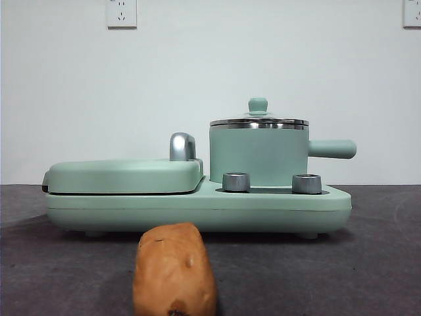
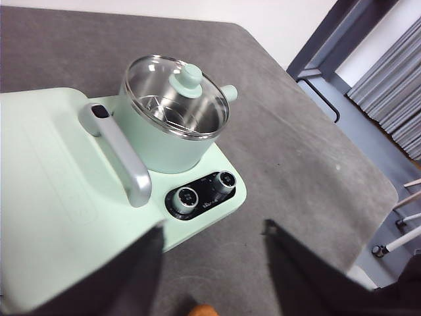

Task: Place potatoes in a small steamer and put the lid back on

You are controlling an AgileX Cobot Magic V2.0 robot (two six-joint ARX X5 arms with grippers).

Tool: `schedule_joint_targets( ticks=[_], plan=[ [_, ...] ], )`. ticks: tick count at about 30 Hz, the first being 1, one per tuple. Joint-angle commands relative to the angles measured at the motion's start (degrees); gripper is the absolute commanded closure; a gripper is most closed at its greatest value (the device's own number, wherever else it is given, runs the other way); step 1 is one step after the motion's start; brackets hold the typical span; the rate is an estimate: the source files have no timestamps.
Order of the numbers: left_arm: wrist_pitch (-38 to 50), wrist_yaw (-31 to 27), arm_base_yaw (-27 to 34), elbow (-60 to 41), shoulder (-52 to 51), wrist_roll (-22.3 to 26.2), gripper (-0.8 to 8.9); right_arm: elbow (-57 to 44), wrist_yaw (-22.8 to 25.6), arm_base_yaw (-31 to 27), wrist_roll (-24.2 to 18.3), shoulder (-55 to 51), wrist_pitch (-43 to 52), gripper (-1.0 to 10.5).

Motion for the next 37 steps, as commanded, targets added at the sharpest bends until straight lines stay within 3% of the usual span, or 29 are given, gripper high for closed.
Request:
schedule_joint_targets(
  ticks=[1, 3, 16, 20, 25, 37],
  plan=[
    [0.28, 0.22, -0.52, 1.22, 0.83, 0.83, 4.97, 1.03, 0.13, 0.02, -0.81, 0.20, 0.35, 5.1],
    [0.26, 0.22, -0.57, 1.22, 1.27, 0.83, 4.97, 1.03, 0.13, 0.02, -0.81, 0.22, 0.35, 4.7],
    [1.36, 0.17, -4.22, 1.22, 2.99, 0.85, 4.91, 1.03, -0.13, 0.02, -0.76, 0.22, 0.33, 4.6],
    [4.98, 0.17, -6.03, 1.46, 5.33, 0.79, 4.03, 1.03, -0.13, 0.02, -0.61, 0.22, 0.33, 4.6],
    [7.17, -0.39, -8.63, 5.05, 11.47, 0.74, 4.04, 1.03, -0.13, 0.02, -0.61, 0.22, 0.33, 4.6],
    [7.21, -14.53, -18.01, 29.16, 38.69, 5.79, 4.05, 1.03, -0.11, 0.02, -0.42, 0.22, 0.26, 4.6]
  ],
)
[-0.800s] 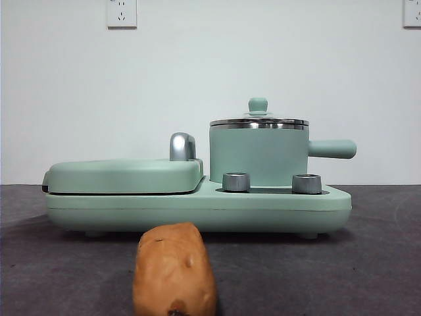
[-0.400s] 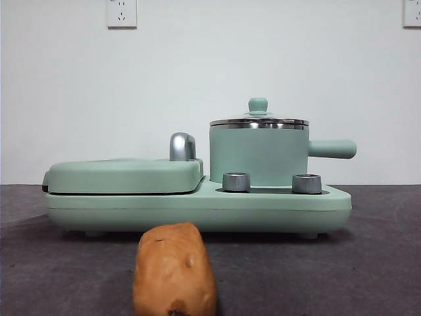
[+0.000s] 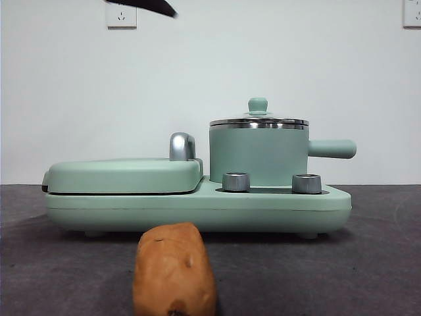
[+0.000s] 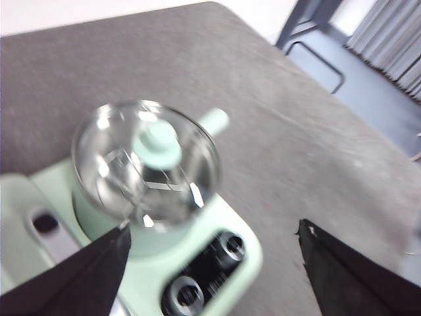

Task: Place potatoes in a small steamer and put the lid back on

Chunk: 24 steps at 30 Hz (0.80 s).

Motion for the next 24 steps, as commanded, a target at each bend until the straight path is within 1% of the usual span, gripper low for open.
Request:
schedule_joint_targets(
  ticks=[1, 9, 13, 17, 22, 24],
  plan=[
    [0.28, -3.61, -2.34, 6.71, 7.43, 2.80, 4.04, 1.03, -0.11, 0.02, -0.44, 0.22, 0.39, 4.6],
    [1.79, -12.61, -6.75, 19.41, 22.71, 4.24, 4.04, 1.03, -0.13, 0.02, -0.39, 0.22, 0.33, 4.6],
    [3.43, -13.70, -7.89, 23.50, 28.30, 4.33, 4.04, 1.03, -0.13, 0.02, -0.37, 0.22, 0.31, 4.6],
    [4.52, -14.16, -8.98, 24.90, 31.67, 4.76, 4.07, 1.03, -0.13, 0.02, -0.33, 0.22, 0.28, 4.6],
    [3.56, -18.10, -10.08, 24.98, 33.94, 4.96, 4.08, 1.03, -0.15, 0.02, -0.22, 0.22, 0.22, 4.6],
    [2.89, -18.69, -10.38, 24.98, 34.14, 4.92, 4.08, 1.03, -0.15, 0.02, -0.22, 0.22, 0.11, 4.6]
  ],
)
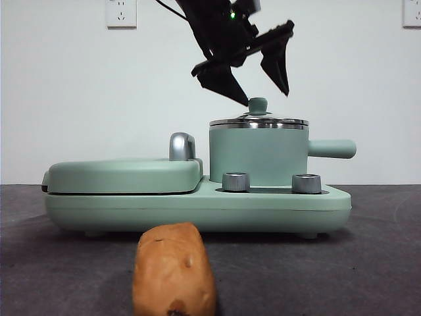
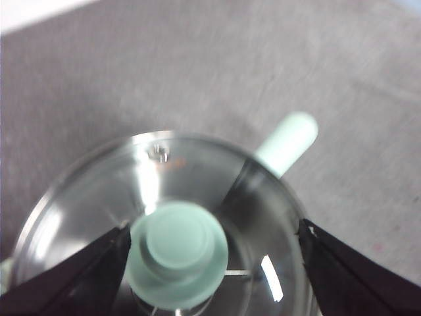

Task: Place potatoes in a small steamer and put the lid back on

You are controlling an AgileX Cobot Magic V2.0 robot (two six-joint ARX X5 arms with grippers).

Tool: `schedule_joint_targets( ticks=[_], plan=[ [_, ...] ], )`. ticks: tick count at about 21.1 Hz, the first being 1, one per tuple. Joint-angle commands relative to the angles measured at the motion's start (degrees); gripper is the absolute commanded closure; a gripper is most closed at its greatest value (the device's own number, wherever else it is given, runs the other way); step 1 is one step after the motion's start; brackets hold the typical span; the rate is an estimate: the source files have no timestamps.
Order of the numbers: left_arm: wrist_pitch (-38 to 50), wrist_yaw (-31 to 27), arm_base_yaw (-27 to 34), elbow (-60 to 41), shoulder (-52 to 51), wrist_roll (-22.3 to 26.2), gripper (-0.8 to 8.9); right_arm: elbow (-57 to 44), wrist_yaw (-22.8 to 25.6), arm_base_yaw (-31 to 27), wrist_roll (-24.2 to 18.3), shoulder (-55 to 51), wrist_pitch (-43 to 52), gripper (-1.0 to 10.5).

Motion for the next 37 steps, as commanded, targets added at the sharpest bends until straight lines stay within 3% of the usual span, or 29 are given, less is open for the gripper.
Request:
schedule_joint_targets(
  ticks=[1, 4, 11, 15, 22, 34, 37],
  plan=[
    [0.17, -0.87, -0.81, 1.90, 1.14, 0.77, 4.09, 1.03, -0.11, 0.02, -0.24, 0.22, 0.20, 4.6],
    [-0.28, -3.06, -0.90, 1.90, 1.14, 0.77, 4.18, 1.03, -0.11, 0.02, -0.26, 0.22, 0.20, 4.6],
    [-0.37, -4.90, -0.83, 1.90, 1.14, 0.79, 6.35, 1.03, -0.13, 0.02, -0.22, 0.22, 0.17, 4.6],
    [-0.22, -4.87, -0.83, 1.90, 1.16, 0.79, 8.05, 1.03, -0.13, 0.02, -0.22, 0.22, 0.17, 4.6],
    [0.70, -4.90, -0.79, 3.52, 0.61, 1.64, 8.06, 1.03, -0.11, 0.02, -0.22, 0.22, 0.17, 4.6],
    [-7.96, -4.87, -0.46, 12.70, 0.81, 1.75, 8.06, 1.03, -0.11, 0.02, -0.22, 0.22, 0.02, 4.6],
    [-9.70, -4.87, -0.48, 12.70, 1.75, 1.70, 6.86, 1.03, -0.09, 0.02, -0.24, 0.22, -0.35, 4.6]
  ],
)
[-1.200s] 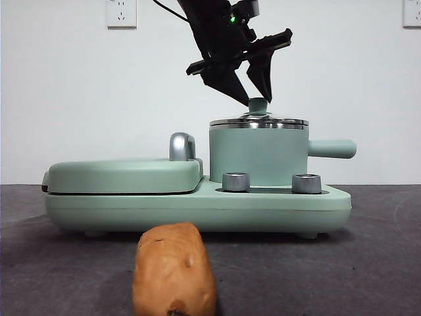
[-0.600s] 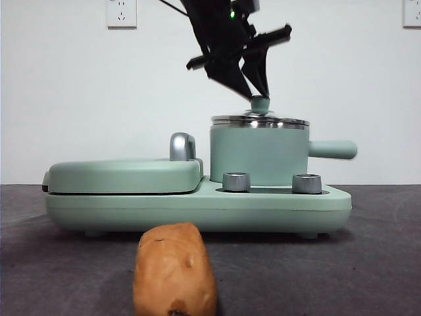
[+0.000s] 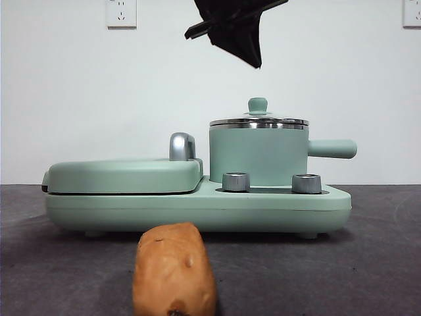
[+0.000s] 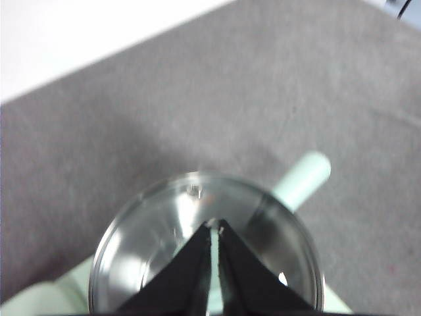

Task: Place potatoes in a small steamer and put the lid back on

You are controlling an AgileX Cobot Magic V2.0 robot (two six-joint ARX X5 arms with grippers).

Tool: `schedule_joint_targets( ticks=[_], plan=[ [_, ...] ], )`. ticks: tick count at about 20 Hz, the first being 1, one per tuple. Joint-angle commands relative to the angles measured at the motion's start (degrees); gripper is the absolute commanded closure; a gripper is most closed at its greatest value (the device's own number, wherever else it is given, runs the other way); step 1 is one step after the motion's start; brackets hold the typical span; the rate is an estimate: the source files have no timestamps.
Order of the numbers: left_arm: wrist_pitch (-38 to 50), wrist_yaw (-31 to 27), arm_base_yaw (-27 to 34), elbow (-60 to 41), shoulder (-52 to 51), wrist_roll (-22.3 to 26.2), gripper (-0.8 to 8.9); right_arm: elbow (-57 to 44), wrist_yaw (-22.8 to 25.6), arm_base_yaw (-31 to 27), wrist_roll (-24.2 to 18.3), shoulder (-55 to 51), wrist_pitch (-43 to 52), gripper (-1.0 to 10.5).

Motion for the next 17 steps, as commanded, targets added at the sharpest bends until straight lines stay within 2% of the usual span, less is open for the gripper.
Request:
schedule_joint_targets(
  ticks=[1, 2, 3, 13, 14, 16, 17],
  plan=[
    [-0.33, 0.17, -0.26, 1.81, 2.36, 0.07, 6.31, 1.03, -0.11, 0.02, -0.22, 0.22, 0.02, 4.6],
    [-0.50, 0.17, -0.26, 1.81, 2.80, -0.44, 5.48, 1.03, -0.11, 0.02, -0.22, 0.22, 0.00, 4.6],
    [-0.50, 0.20, -0.26, 1.81, 3.28, -1.11, 5.05, 1.03, -0.11, 0.02, -0.24, 0.22, -0.02, 4.6],
    [-0.33, 1.18, -1.05, 1.81, 7.52, -2.84, 5.11, 1.03, -0.11, 0.02, -0.24, 0.22, -0.44, 4.6],
    [-0.35, 1.18, -1.05, 1.81, 8.04, -3.13, 5.38, 1.03, -0.11, 0.02, -0.24, 0.22, -0.46, 4.6],
    [-0.28, 1.11, -0.98, 1.81, 8.57, -3.10, 7.41, 1.03, -0.11, 0.02, -0.26, 0.22, -0.72, 4.6],
    [-0.07, 0.90, -0.98, 1.81, 8.57, -3.08, 8.05, 1.03, -0.11, 0.02, -0.24, 0.22, -0.76, 4.6]
  ],
)
